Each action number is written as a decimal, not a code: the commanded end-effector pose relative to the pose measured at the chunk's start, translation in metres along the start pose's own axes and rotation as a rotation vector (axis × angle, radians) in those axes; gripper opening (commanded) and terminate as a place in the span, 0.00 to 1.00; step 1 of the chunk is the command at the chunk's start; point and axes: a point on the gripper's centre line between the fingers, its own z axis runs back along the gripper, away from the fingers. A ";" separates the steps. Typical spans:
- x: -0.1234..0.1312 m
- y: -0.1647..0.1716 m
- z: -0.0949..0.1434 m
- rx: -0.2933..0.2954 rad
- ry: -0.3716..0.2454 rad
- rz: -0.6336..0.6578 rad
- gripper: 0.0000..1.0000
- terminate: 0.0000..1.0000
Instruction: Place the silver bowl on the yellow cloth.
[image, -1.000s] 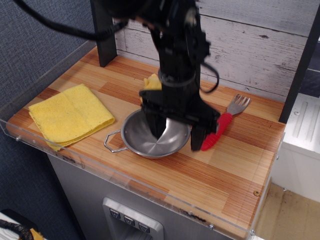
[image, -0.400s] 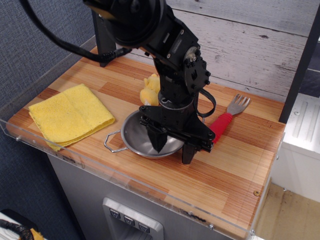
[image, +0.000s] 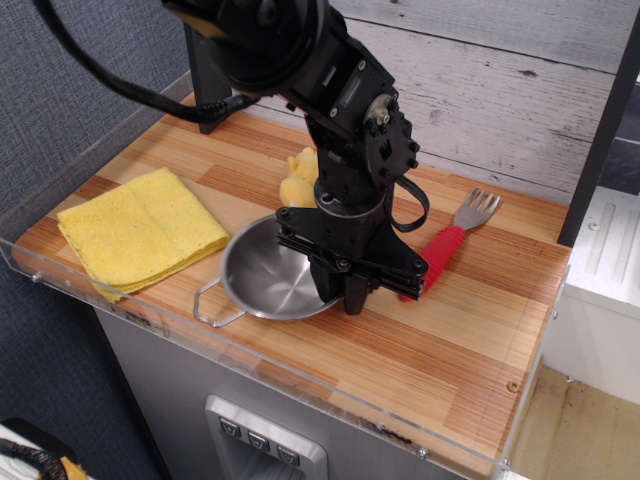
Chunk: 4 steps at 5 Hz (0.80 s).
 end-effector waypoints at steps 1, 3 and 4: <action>0.003 0.005 0.022 -0.013 -0.040 0.007 0.00 0.00; 0.020 0.017 0.084 0.045 -0.175 0.106 0.00 0.00; 0.024 0.035 0.106 0.091 -0.208 0.182 0.00 0.00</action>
